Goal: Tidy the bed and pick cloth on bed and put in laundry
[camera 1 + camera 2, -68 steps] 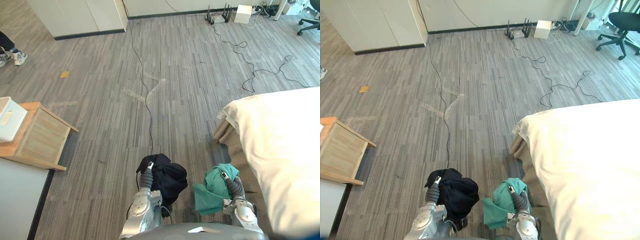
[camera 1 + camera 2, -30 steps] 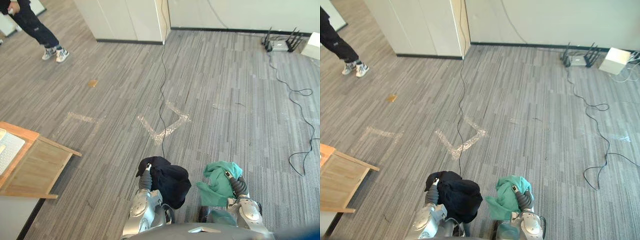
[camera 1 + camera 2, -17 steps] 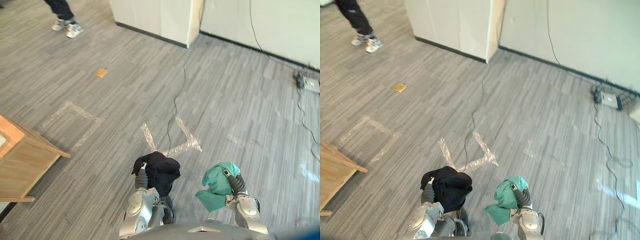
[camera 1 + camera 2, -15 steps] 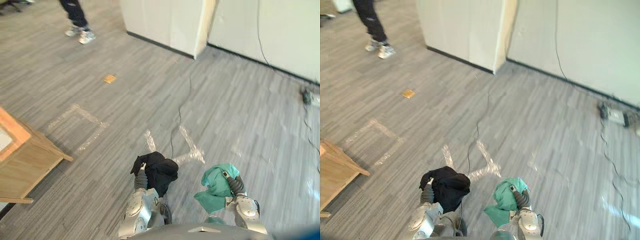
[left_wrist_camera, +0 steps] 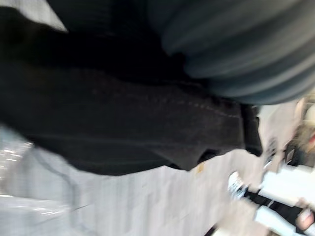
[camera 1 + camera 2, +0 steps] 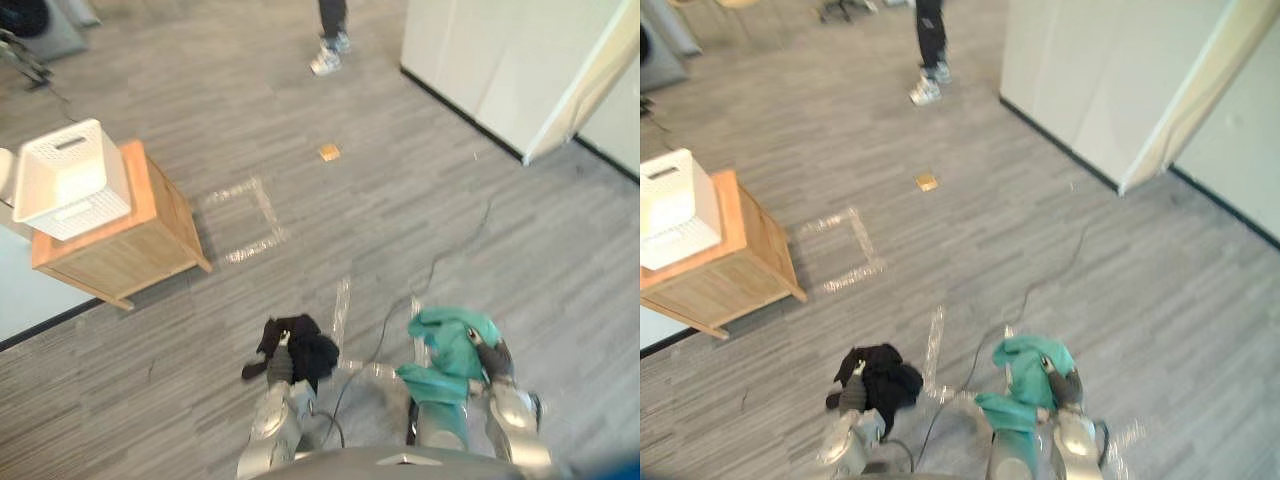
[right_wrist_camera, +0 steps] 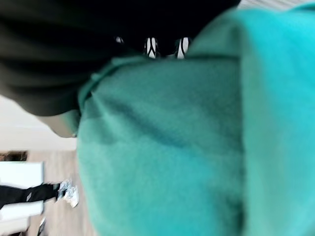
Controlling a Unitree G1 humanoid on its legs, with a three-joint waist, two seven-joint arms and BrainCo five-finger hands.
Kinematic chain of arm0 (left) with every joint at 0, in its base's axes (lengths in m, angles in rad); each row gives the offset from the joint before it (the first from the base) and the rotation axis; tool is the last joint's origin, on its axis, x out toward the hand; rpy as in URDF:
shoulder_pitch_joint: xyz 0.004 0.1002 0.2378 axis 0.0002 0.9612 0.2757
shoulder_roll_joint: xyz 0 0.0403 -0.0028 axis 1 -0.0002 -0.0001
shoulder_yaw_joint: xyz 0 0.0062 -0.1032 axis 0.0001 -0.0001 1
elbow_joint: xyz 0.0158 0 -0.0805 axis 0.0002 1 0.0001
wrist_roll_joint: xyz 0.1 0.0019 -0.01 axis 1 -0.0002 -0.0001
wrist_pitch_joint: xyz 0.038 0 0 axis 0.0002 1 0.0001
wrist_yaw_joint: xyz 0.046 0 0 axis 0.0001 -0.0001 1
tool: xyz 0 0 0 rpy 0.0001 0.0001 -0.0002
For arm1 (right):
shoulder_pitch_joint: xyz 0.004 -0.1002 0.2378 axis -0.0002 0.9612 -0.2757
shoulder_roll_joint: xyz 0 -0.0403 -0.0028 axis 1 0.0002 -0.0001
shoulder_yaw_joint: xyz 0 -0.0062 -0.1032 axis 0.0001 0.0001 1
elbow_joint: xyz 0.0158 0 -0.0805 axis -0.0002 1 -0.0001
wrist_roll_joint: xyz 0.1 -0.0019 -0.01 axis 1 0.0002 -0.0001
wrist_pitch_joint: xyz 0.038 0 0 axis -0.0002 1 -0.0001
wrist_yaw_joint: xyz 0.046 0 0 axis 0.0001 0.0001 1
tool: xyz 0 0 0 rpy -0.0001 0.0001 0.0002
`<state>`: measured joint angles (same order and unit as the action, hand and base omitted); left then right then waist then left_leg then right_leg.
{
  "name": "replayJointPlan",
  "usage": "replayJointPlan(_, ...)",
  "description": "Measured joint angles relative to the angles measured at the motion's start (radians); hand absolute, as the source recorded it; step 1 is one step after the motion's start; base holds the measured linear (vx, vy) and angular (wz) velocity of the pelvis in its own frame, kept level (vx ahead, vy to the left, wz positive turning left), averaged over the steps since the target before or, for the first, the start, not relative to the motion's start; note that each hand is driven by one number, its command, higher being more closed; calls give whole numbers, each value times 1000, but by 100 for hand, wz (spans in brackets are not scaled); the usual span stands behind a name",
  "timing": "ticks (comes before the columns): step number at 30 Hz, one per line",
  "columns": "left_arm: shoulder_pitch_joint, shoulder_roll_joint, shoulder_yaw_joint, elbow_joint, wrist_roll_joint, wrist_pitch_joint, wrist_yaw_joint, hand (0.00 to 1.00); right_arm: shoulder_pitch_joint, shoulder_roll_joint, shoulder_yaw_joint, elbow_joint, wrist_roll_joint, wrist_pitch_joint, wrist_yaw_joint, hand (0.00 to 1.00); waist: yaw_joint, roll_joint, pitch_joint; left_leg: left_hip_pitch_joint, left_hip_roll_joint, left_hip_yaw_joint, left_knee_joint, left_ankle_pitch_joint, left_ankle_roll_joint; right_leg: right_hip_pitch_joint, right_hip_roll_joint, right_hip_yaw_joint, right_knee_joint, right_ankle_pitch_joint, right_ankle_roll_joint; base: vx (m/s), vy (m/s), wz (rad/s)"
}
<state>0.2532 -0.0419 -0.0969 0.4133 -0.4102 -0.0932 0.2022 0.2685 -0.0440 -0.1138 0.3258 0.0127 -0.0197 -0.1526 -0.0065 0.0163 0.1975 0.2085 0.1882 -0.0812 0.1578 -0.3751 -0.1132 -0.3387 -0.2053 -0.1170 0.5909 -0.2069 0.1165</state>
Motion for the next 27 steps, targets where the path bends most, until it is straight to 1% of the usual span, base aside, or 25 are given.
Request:
replayJointPlan(1,7,-8,3,5,0,1,1,100,6,-6,1,1,-3,3,2,100,7,28,-17,-3,37,-9,-2,-11,24,4,29,-27,0,-14,-6,272,-433,40)
replayJointPlan(2,35,-12,8,5,0,1,0,100,4,-4,7,2,-13,4,3,100,18,43,-30,-11,66,-17,32,9,68,15,57,-49,-13,-36,-28,307,-341,27)
replayJointPlan(3,55,-19,17,7,-8,3,0,100,-12,9,12,10,-30,4,3,100,23,46,-20,-135,76,-18,273,91,96,58,68,-83,-49,-46,-41,318,-344,36)
replayJointPlan(4,66,-24,17,8,-12,4,1,100,-1,5,18,8,-36,4,3,100,17,55,-17,-188,89,-12,378,136,100,93,84,-103,-79,-48,-53,389,-403,55)
replayJointPlan(5,79,-23,8,7,-24,8,-2,100,6,-5,29,2,-36,3,5,100,20,75,-6,-274,133,21,579,225,111,175,112,-136,-143,-49,-82,334,-271,39)
replayJointPlan(6,89,-19,-3,7,-37,8,-2,100,13,-11,46,3,-36,3,3,100,29,93,-1,-329,144,76,755,230,104,248,134,-140,-179,-63,-120,342,-218,24)
replayJointPlan(7,94,-16,-6,6,-38,8,-2,100,13,-15,48,3,-36,3,3,100,33,98,1,-346,134,109,819,224,104,275,138,-143,-192,-68,-137,323,-149,-5)
replayJointPlan(9,94,-17,-20,-22,-46,9,-7,100,3,-16,47,4,-36,3,-3,100,31,98,1,-414,64,234,888,178,87,345,141,-135,-238,-91,-153,331,-102,-15)
replayJointPlan(10,92,-16,-23,-32,-50,9,-8,100,1,-15,47,4,-36,3,-4,100,34,97,0,-444,49,265,890,156,85,360,141,-134,-253,-93,-154,379,-50,-20)
replayJointPlan(11,83,-14,-26,-42,-50,9,-8,100,2,-13,47,4,-36,4,-5,100,41,91,3,-486,31,319,868,120,78,392,141,-132,-283,-93,-153,331,-17,-16)
replayJointPlan(12,80,-14,-26,-44,-50,9,-9,100,2,-13,47,5,-36,5,-6,100,46,87,5,-496,27,339,849,107,78,404,139,-131,-295,-93,-153,436,-5,-15)
replayJointPlan(14,63,-14,-40,-50,-50,10,-24,100,2,-14,43,4,-36,8,-8,100,53,70,12,-525,2,432,638,81,76,492,125,-146,-367,-83,-132,561,44,2)
replayJointPlan(15,56,-9,-53,-54,-51,12,-29,100,1,-14,42,5,-36,9,-10,100,54,58,17,-527,-17,459,538,88,77,523,112,-151,-393,-83,-124,585,111,14)
replayJointPlan(16,53,-8,-66,-61,-51,15,-32,100,0,-13,42,5,-36,11,-10,100,56,43,18,-528,-43,479,423,122,83,550,93,-160,-411,-83,-107,402,116,16)
replayJointPlan(17,53,-7,-77,-75,-52,22,-36,100,2,-13,41,5,-36,12,-10,100,54,29,16,-525,-69,493,293,188,94,575,74,-171,-422,-82,-87,502,176,20)
replayJointPlan(18,54,-6,-91,-103,-53,24,-43,100,5,-13,35,6,-37,13,-13,100,57,7,13,-506,-97,530,131,370,141,621,44,-175,-440,-93,-48,533,208,23)
replayJointPlan(19,53,-14,-97,-110,-53,25,-43,100,0,-13,29,12,-37,14,-15,100,58,-1,8,-488,-126,549,122,367,232,641,25,-177,-449,-87,-27,635,255,34)
replayJointPlan(20,44,-16,-101,-122,-56,31,-43,100,-1,-9,23,14,-37,14,-20,100,50,-19,2,-498,-145,549,154,348,261,645,10,-187,-453,-60,14,638,271,54)
replayJointPlan(21,23,-16,-108,-152,-67,38,-43,100,-16,-8,19,11,-37,15,-20,100,36,-21,2,-537,-134,548,240,308,312,656,16,-196,-461,3,49,520,235,66)
replayJointPlan(22,10,-16,-109,-157,-72,41,-43,100,-23,-4,13,11,-37,20,-20,100,31,-23,3,-530,-135,550,265,282,325,671,20,-195,-454,60,62,523,272,54)
replayJointPlan(23,6,-16,-109,-157,-72,42,-43,100,-31,0,6,10,-37,22,-21,100,38,-27,1,-491,-142,560,251,259,324,668,11,-187,-401,103,74,497,288,18)
replayJointPlan(24,8,-10,-114,-156,-69,43,-42,100,-37,6,1,2,-38,20,-25,100,51,-36,-2,-413,-168,561,192,230,296,629,-19,-158,-269,141,79,483,284,-2)
replayJointPlan(25,10,-6,-117,-156,-68,43,-41,100,-37,7,3,0,-38,17,-28,100,53,-39,-4,-382,-183,555,163,217,281,609,-32,-146,-201,156,78,437,257,10)
replayJointPlan(26,9,12,-123,-156,-67,44,-40,100,-37,13,6,-4,-38,11,-29,100,49,-59,-12,-310,-237,526,80,203,270,513,-82,-107,51,202,76,398,197,46)
replayJointPlan(27,8,27,-125,-155,-67,45,-38,100,-38,17,7,-4,-38,13,-29,100,36,-72,-11,-259,-270,494,37,199,264,413,-114,-72,300,198,72,437,178,71)
